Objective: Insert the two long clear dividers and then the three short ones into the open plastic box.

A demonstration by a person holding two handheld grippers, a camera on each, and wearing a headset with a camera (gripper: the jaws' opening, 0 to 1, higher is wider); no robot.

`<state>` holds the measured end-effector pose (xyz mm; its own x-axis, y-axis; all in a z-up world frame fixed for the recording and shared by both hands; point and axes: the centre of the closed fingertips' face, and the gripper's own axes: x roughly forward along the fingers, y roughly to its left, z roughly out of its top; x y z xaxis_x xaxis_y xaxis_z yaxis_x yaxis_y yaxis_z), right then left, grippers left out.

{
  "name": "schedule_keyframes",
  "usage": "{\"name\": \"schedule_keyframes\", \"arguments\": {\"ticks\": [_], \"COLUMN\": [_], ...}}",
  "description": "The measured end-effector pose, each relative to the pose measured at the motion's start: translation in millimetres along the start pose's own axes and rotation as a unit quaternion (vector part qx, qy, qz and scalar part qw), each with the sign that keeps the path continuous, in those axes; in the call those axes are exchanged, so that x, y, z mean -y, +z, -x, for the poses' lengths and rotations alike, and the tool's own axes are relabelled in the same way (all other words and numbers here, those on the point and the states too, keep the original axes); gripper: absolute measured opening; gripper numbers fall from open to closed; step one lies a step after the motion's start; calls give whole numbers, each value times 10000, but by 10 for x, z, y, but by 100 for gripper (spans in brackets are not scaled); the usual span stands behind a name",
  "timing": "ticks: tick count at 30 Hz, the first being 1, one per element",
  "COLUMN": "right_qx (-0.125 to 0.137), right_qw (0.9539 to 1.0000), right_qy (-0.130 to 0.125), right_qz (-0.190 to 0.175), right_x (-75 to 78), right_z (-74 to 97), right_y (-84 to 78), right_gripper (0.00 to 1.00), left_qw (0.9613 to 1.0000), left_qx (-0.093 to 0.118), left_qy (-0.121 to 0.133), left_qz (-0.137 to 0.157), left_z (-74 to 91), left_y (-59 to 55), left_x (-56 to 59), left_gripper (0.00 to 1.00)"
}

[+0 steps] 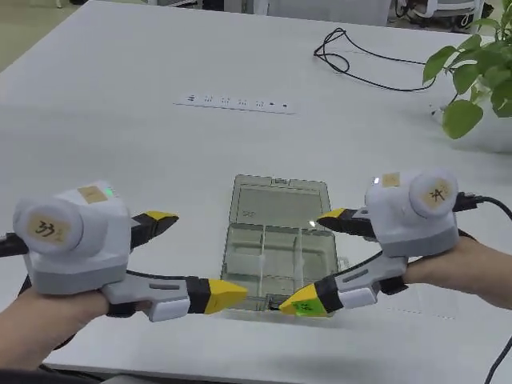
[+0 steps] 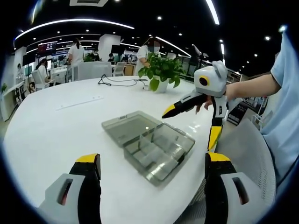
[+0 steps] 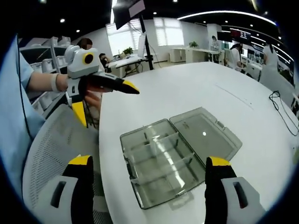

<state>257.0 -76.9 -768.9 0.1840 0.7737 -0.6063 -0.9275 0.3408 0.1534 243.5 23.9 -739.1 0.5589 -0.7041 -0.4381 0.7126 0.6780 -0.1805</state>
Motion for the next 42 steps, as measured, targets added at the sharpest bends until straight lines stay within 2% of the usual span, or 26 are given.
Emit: {"name": "schedule_keyframes", "arguments": {"ticks": [4, 5, 10, 15, 22, 28, 31, 37, 39, 42], "right_qx": [67, 40, -12, -244, -567, -770, -1073, -1323, -1665, -1954], "right_qw": [9999, 9998, 9995, 9993, 9979, 9965, 9933, 9900, 9839, 9770], "right_qy": [-66, -169, -263, -276, -320, -314, -322, -279, -164, -81], "right_qz": [-127, -133, -167, -64, -46, 50, 279, 398, 626, 853], "right_x": [58, 100, 208, 223, 325, 378, 424, 487, 495, 509], "right_z": [157, 202, 362, 448, 583, 657, 689, 718, 752, 759], "right_y": [-43, -67, -183, -319, -534, -628, -762, -911, -1047, -1160], "right_gripper": [100, 100, 100, 100, 100, 100, 100, 99, 95, 91], "left_qw": [10000, 10000, 10000, 10000, 10000, 10000, 10000, 10000, 10000, 10000], "left_qx": [11, 8, -2, -14, -19, -31, -33, -54, -67, -72], "left_qy": [-16, -20, -30, 4, 36, 40, 34, 36, 56, 63], "left_qz": [-2, -2, -24, -21, -21, -11, -12, 10, 18, 18], "left_z": [-10, -9, 1, 22, 30, 22, 17, 16, 21, 31], "left_y": [21, 23, 31, 28, 28, 22, 21, 4, -4, -11], "left_x": [15, 18, 13, -8, -14, -21, -12, -12, -17, -12], "left_gripper": [94, 94, 94, 94, 95, 94, 94, 94, 94, 94]}}
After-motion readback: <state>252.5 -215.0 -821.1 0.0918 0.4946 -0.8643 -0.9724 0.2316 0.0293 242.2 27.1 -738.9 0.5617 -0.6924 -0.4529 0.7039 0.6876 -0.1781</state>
